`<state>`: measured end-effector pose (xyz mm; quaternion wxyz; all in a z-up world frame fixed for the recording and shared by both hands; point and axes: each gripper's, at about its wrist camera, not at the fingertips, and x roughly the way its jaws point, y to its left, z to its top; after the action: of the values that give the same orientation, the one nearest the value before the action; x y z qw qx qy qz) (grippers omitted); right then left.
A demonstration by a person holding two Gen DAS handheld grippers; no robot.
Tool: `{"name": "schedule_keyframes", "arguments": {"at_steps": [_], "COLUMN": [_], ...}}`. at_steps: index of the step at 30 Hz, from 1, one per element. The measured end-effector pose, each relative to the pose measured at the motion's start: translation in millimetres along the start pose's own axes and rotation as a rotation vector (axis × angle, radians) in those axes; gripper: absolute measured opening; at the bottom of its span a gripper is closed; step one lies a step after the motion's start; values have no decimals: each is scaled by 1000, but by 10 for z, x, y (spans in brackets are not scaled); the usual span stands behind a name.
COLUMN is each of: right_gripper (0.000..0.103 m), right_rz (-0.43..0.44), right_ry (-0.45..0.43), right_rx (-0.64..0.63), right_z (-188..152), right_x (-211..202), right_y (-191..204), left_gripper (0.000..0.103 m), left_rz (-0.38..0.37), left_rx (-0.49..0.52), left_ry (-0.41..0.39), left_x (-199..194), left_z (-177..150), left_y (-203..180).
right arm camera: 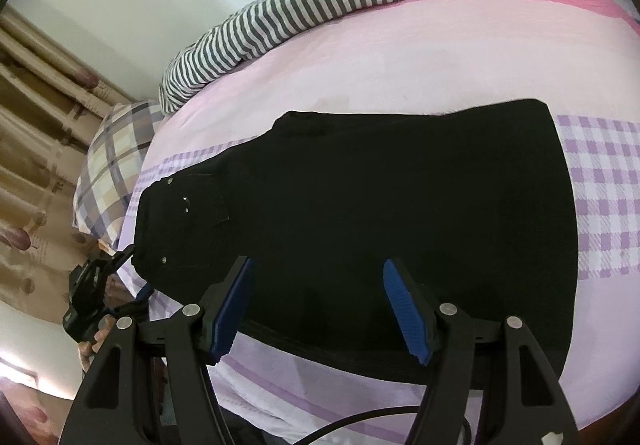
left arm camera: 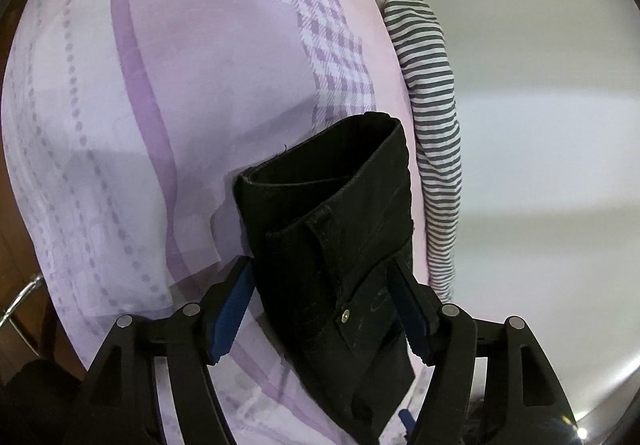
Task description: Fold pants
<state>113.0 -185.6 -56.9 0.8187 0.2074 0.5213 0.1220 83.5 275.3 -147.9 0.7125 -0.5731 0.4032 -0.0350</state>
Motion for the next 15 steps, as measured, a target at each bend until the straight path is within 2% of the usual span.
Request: {"name": "schedule_keyframes", "arguments": {"at_steps": [4,8,10,11,13,15], "right_gripper": [65,65,65,65,65,65], "right_rz": [11,9,17,15,11,14], "right_ry": [4,9,7,6,3,3], "right_rx": [21,31,32,28,23,27], "right_z": [-9,-35,-47,-57,-67,-66], "right_x": [21,56,62,60,67,63], "right_y": [-22,-23,-11,5,22,24], "left_gripper": [68,64,37,30,24,22], "left_rz": [-22,-2,38,35,7,17], "left_rx": [-17,19,67,86,73,100], "left_ry": [-13,-27,-43,-44,-44,-54], "left_x": [2,34,36,30,20,9], "left_z": [47,34,-1,-5,-3,-24], "left_y": [26,-31,-57,-64,-72,-160]}}
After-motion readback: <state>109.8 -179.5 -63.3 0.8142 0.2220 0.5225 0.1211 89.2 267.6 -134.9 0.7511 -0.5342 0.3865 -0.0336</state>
